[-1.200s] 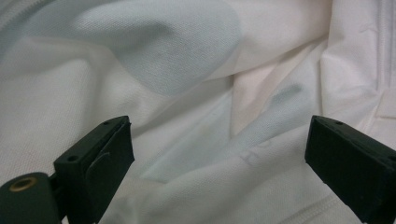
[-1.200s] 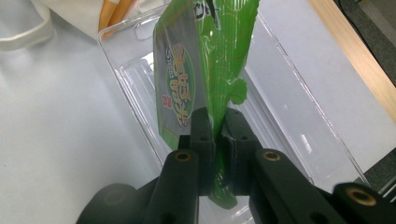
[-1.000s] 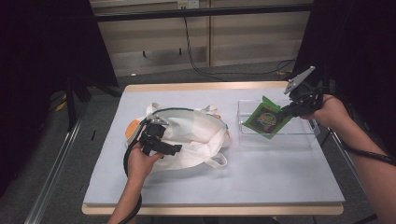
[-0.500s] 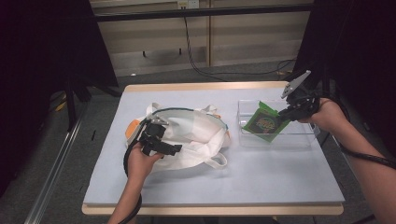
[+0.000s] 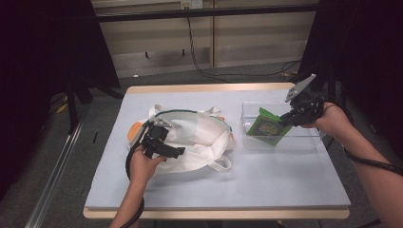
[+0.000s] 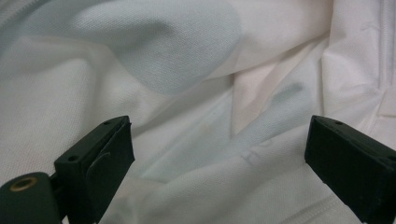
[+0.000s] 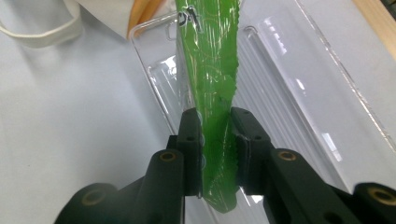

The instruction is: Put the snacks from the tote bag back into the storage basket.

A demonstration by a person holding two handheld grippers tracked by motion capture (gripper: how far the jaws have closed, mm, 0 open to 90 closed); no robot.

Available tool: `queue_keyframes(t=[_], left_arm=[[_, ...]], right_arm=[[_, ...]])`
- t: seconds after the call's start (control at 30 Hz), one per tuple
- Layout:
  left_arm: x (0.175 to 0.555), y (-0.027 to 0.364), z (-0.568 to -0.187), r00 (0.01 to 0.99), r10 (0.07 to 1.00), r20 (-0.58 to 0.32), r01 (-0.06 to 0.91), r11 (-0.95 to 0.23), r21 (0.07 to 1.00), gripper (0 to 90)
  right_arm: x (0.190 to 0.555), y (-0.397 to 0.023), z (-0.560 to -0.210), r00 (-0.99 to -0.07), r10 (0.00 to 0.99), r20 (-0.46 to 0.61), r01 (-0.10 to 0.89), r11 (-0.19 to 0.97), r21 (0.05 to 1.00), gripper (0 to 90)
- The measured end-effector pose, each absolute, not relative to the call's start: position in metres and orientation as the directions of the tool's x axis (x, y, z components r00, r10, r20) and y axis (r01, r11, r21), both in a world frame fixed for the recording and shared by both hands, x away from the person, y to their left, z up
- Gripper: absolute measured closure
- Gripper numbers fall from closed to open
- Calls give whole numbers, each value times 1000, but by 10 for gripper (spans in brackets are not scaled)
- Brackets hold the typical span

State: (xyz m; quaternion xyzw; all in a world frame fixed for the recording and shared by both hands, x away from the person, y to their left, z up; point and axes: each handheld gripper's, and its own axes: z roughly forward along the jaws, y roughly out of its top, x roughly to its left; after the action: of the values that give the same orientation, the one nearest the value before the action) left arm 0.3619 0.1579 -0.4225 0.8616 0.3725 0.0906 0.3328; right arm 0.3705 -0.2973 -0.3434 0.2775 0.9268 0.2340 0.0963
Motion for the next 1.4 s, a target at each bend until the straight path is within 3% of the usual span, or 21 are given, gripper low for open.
queue_keyframes(t=[0.5, 0.77, 1.4], left_arm=[[363, 161, -421, 715, 694, -85, 576, -515, 635, 80], [363, 159, -422, 708, 700, -91, 580, -504, 641, 80], [362, 158, -420, 715, 692, -98, 575, -503, 645, 80]], right_arm=[[368, -290, -343, -822, 569, -21, 481, 714, 508, 551], [364, -293, -346, -806, 592, 2, 505, 687, 523, 412], [353, -291, -347, -788, 616, 3, 514, 655, 553, 264]])
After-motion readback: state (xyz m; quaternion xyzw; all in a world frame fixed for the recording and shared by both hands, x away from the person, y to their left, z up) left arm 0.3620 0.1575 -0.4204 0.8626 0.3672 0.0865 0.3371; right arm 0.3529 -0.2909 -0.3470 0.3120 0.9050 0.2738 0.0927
